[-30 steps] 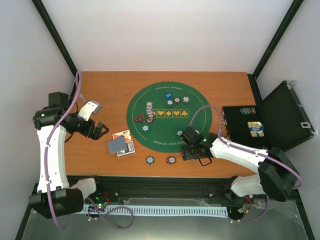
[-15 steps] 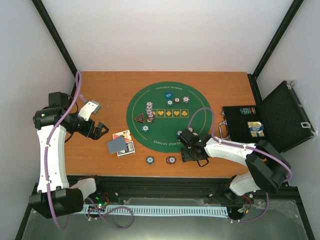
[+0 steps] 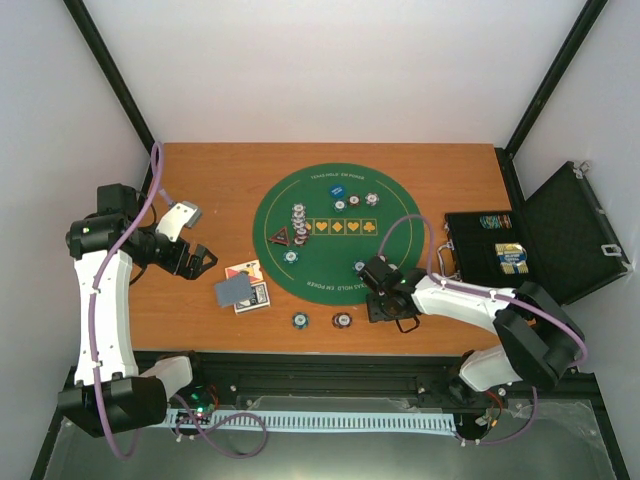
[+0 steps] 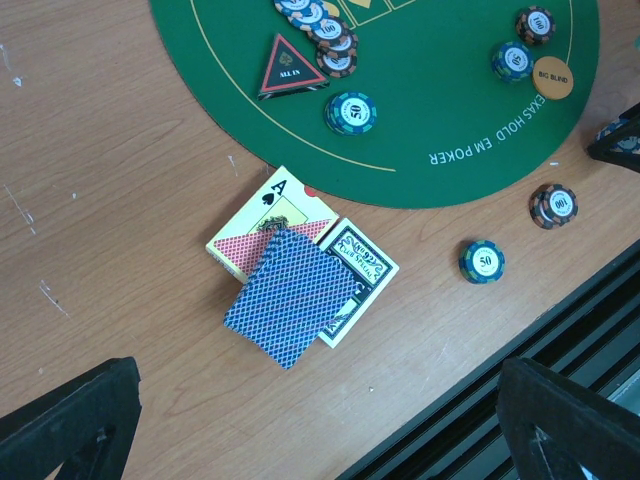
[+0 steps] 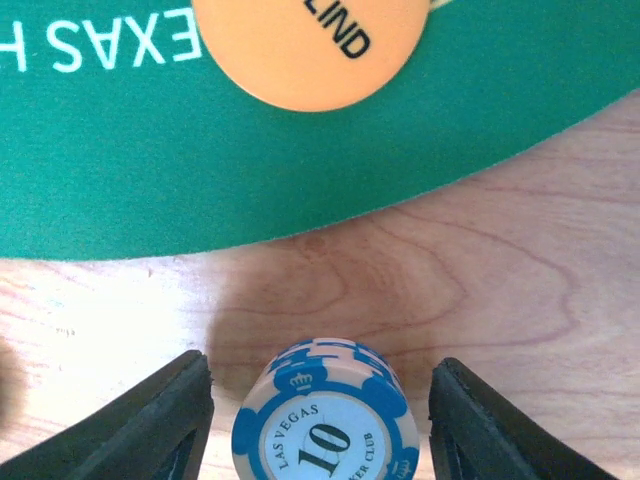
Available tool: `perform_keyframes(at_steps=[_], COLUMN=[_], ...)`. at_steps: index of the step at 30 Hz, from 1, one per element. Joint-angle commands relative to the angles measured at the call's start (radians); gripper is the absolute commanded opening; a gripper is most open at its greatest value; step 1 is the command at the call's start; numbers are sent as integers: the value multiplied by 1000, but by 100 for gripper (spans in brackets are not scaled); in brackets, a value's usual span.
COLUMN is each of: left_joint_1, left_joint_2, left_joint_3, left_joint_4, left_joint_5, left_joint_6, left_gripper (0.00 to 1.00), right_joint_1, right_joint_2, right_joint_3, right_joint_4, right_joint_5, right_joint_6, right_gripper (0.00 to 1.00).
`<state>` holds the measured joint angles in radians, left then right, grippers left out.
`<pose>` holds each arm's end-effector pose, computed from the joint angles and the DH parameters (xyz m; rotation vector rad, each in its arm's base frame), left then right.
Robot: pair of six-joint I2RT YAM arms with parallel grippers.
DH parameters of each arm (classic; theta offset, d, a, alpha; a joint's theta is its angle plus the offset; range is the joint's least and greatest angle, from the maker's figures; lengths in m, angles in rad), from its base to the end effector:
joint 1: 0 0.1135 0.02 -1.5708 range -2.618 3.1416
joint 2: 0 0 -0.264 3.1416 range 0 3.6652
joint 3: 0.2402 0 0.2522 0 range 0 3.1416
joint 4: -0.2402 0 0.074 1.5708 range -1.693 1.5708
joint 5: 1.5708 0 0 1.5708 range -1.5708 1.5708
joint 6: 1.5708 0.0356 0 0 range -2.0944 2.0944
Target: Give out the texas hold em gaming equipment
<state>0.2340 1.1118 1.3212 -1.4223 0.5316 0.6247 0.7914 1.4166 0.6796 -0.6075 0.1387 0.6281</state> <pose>0.1665 0.0211 0.3617 0.6223 2.4935 -0.4421 0.1621 0.1571 0.1477 -0.2122 2.8718 0.0615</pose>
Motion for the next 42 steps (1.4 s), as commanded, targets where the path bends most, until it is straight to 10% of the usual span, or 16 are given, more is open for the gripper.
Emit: perform_keyframes(at_steps=[1, 26, 42], left_joint_1=[5, 5, 6], left_joint_2=[0, 0, 14], left_joint_3=[29, 26, 15], left_joint_4=[-17, -18, -19], left_joint_5=[5, 1, -8], left_joint_6=[1, 8, 20], left_gripper=[100, 100, 100], right_joint_1=[-7, -25, -455], right_joint_2=[-26, -85, 254], right_joint_3=[15, 146, 557], right_joint_4=[-17, -145, -124], right_joint_5=[7, 61, -55], right_joint_6=[-8, -48, -279], right_gripper=[58, 29, 29])
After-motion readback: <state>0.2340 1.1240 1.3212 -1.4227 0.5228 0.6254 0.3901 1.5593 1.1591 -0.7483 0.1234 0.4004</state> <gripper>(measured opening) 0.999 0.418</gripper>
